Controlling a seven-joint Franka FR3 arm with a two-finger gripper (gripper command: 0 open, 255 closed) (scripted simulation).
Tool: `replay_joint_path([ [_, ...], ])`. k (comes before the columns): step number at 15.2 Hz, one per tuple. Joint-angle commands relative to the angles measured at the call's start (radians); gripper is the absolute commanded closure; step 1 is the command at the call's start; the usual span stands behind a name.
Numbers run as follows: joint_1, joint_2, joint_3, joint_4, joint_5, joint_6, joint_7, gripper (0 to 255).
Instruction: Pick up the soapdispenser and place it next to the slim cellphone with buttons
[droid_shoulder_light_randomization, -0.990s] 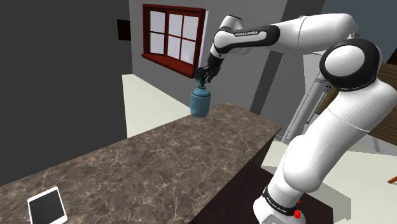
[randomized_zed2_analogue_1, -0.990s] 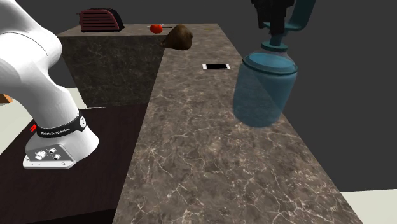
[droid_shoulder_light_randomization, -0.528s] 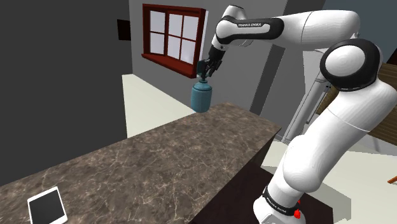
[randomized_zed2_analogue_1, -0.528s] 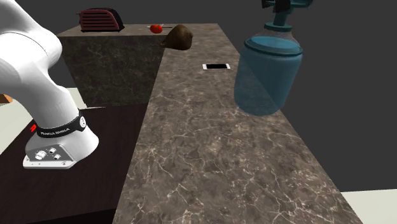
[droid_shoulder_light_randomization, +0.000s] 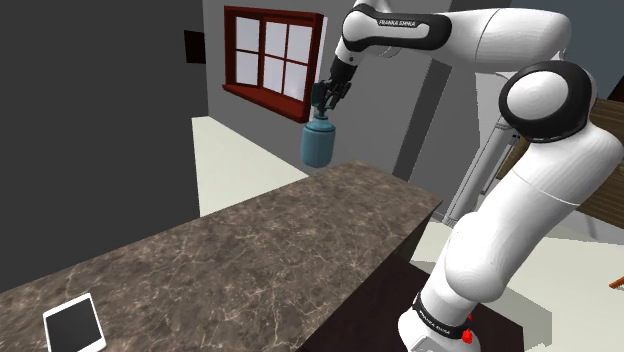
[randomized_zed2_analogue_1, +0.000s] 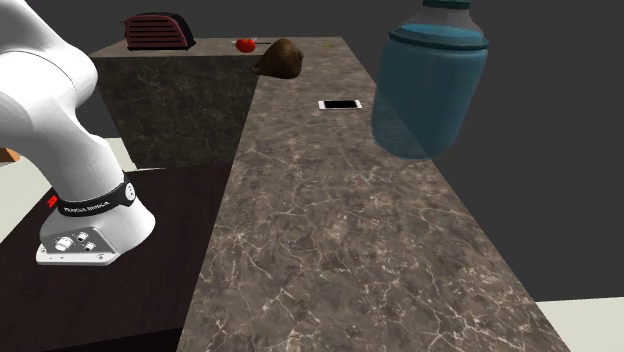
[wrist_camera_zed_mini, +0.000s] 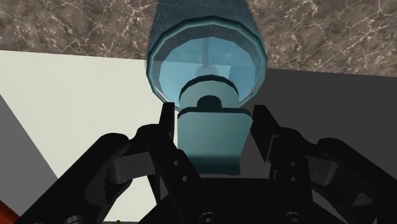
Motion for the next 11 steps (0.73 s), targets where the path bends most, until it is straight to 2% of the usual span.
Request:
replay_joint_path([
  [1, 0.000, 0.009, -0.001, 0.041, 0.003, -0.031, -0.002, 255],
  [11, 0.000, 0.060, -0.008, 0.234, 0.020, -0.176, -0.008, 255],
])
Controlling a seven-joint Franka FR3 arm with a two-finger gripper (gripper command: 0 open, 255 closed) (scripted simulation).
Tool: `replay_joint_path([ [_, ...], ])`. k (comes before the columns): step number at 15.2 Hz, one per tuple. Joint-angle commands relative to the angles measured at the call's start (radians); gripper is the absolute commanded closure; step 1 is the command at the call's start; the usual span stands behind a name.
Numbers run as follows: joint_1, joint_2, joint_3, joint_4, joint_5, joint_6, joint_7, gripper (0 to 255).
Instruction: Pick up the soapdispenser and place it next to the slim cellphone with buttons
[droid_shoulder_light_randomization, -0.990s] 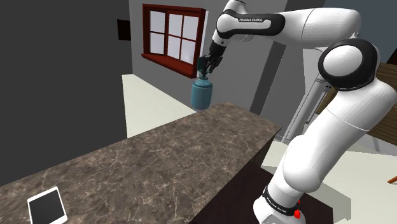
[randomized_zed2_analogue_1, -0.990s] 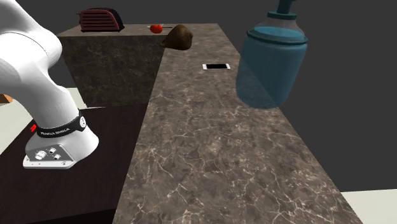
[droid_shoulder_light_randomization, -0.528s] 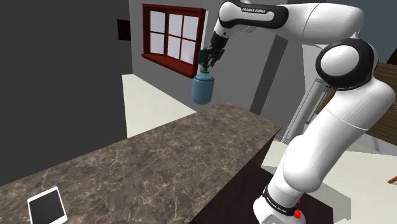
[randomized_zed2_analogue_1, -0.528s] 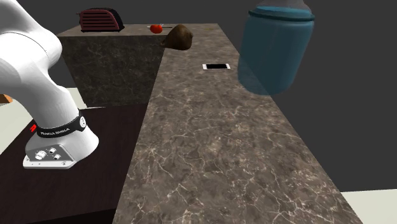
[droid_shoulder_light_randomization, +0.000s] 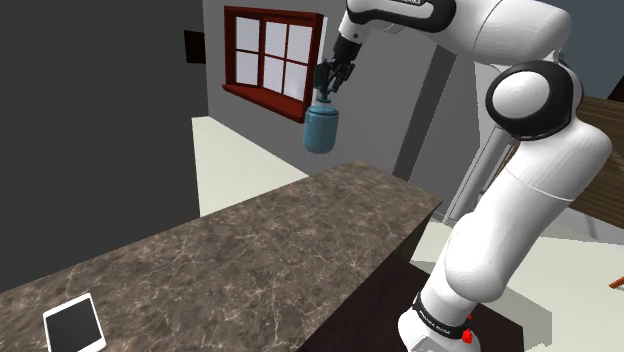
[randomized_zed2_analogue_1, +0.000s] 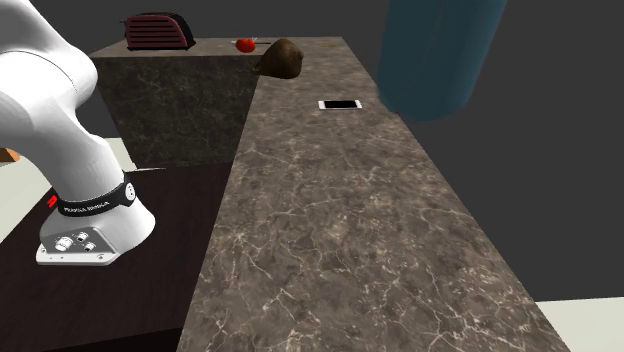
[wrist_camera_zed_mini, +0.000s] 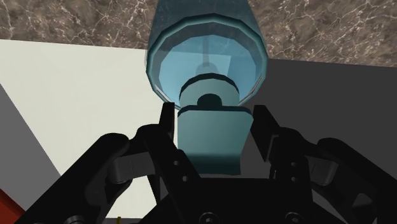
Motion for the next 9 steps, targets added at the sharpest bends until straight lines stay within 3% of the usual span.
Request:
replay_joint_path([
  [1, -0.001, 0.011, -0.002, 0.042, 0.004, -0.031, -0.002, 255],
  [9, -0.007, 0.081, -0.014, 0.238, 0.030, -0.162, -0.013, 255],
])
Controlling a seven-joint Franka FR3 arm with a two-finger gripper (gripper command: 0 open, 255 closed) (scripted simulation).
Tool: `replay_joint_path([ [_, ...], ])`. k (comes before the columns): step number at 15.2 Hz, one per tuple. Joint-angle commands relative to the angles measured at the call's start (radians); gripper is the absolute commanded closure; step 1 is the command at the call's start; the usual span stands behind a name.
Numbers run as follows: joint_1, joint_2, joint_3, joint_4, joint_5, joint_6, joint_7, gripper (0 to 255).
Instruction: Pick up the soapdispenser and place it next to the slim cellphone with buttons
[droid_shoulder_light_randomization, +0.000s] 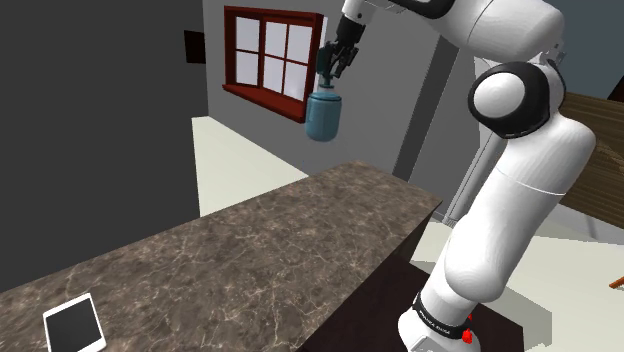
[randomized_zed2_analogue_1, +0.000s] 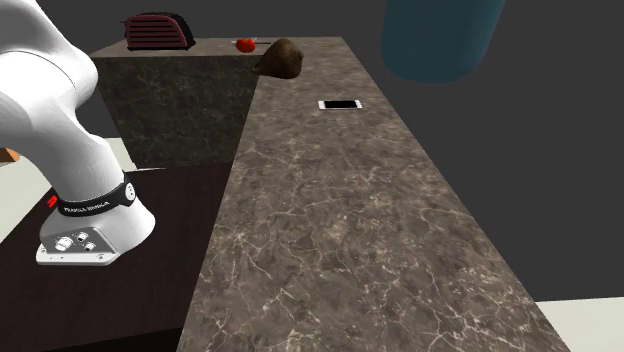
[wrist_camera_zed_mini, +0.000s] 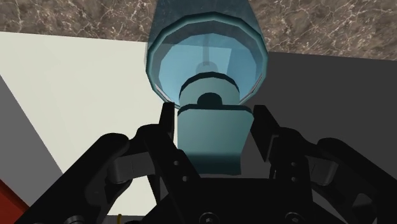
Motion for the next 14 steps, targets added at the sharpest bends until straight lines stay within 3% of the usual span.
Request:
replay_joint_path([
  [1, -0.002, 0.017, -0.003, 0.052, 0.007, -0.035, -0.002, 255],
  [3, -0.005, 0.032, -0.006, 0.090, 0.013, -0.059, -0.004, 255],
  [8, 0.062, -0.092, 0.075, -0.125, -0.060, 0.041, 0.129, 255],
  [14, 0.114, -0.182, 0.171, -0.306, -0.107, 0.131, 0.280, 255],
])
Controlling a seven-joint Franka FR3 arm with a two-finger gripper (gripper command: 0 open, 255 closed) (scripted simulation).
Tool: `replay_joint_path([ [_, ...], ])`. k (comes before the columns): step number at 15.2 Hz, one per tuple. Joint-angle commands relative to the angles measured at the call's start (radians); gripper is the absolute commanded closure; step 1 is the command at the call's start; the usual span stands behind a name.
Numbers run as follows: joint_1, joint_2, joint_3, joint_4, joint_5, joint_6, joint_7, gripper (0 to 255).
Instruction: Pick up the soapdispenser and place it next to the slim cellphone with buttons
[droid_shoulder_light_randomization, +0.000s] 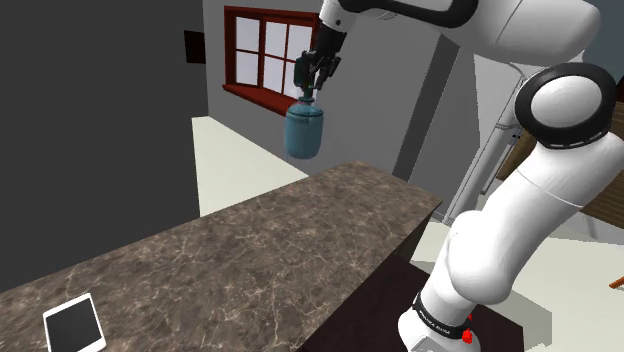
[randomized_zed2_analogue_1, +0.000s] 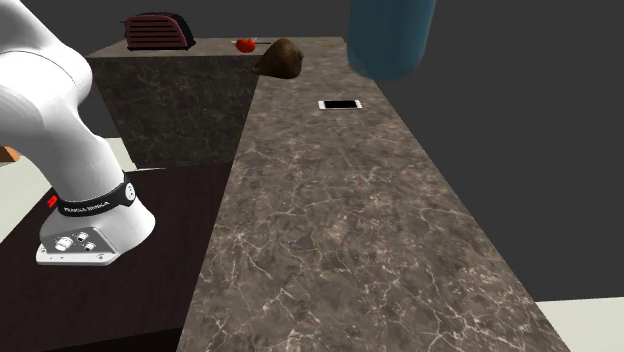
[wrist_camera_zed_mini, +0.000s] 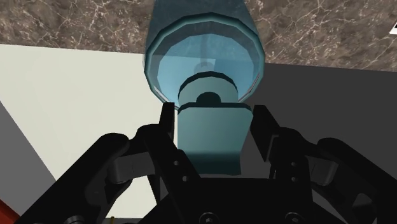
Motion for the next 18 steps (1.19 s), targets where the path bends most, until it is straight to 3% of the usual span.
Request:
replay_joint_path([
  [1, 0.017, -0.024, 0.033, -0.056, -0.013, 0.032, 0.053, 255],
  [9, 0.076, -0.061, 0.156, -0.200, -0.041, 0.126, 0.247, 255],
  [18, 0.143, -0.018, 0.290, -0.266, -0.071, 0.212, 0.465, 255],
])
